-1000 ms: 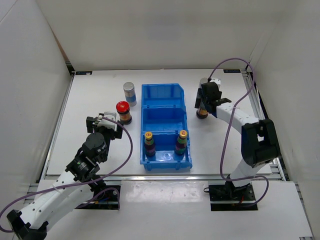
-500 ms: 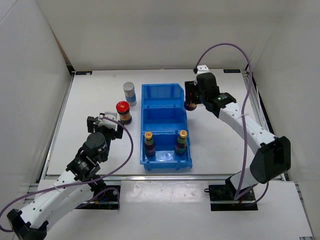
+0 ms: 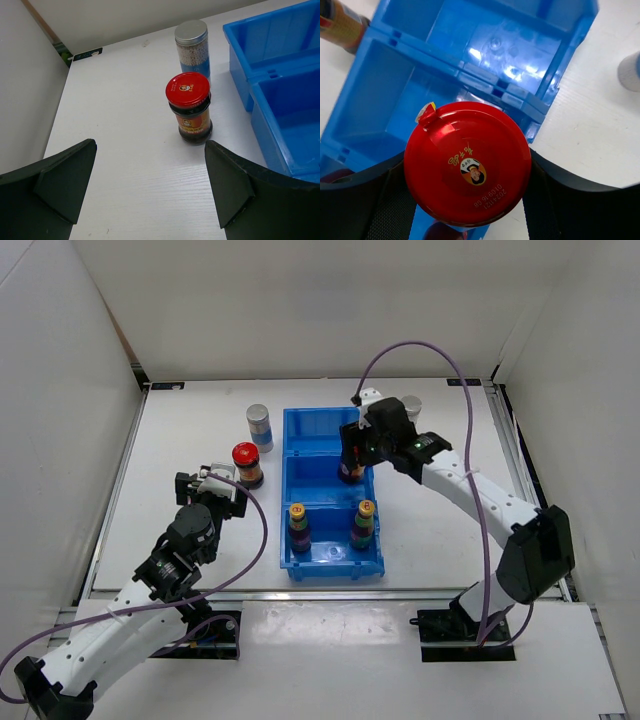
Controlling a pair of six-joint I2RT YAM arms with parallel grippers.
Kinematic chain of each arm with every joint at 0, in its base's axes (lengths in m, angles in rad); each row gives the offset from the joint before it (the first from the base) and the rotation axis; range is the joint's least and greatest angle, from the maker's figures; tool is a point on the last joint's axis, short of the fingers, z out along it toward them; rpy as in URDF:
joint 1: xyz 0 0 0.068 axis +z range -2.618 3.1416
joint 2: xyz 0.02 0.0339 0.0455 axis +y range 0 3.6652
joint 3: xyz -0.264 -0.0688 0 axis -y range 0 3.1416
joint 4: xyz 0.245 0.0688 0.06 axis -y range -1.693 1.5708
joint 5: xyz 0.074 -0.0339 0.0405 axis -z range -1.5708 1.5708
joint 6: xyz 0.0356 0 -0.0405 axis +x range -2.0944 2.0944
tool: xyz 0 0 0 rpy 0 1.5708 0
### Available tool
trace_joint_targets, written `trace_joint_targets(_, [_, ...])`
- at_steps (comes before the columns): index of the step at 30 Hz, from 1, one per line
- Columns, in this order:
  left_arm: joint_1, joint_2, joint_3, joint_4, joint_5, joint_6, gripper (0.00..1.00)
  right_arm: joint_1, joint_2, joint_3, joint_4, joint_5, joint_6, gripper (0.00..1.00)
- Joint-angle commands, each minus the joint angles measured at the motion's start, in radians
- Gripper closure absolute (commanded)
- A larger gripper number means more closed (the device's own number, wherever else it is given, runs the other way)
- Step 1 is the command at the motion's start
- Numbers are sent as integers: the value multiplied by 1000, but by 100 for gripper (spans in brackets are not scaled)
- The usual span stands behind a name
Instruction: Organize the condiment bottles
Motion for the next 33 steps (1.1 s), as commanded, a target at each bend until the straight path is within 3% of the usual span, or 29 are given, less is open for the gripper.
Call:
trace_joint_targets(1, [6, -1, -7, 12, 15, -6, 0, -1, 8, 1, 136, -24, 10, 99])
trace_joint_targets(9, [6, -1, -7, 12, 15, -6, 0, -1, 122, -53, 212, 42, 21, 98])
trace_joint_targets(13, [6, -1, -7, 12, 15, -6, 0, 9, 158, -62, 236, 42, 30, 91])
trace_joint_targets(16, [6, -1, -16, 12, 6, -6, 0, 9, 158, -72, 247, 60, 30, 71])
trace_joint_targets(17, [6, -1, -16, 12, 6, -6, 0, 9, 158, -72, 247, 60, 30, 56])
trace_joint_targets(19, [6, -1, -7, 12, -14, -21, 0, 9, 134, -61, 238, 71, 30, 47])
trace_joint_targets(23, [6, 31, 54, 12, -28, -67, 0, 18, 105, -18, 178, 146, 39, 0])
trace_joint_targets(28, [39, 153, 140, 58, -13, -170, 0, 18, -13, 45, 120, 174, 49, 0])
trace_joint_targets(33, [151, 324, 231, 58, 164, -316, 0, 18, -144, 65, 65, 165, 73, 0])
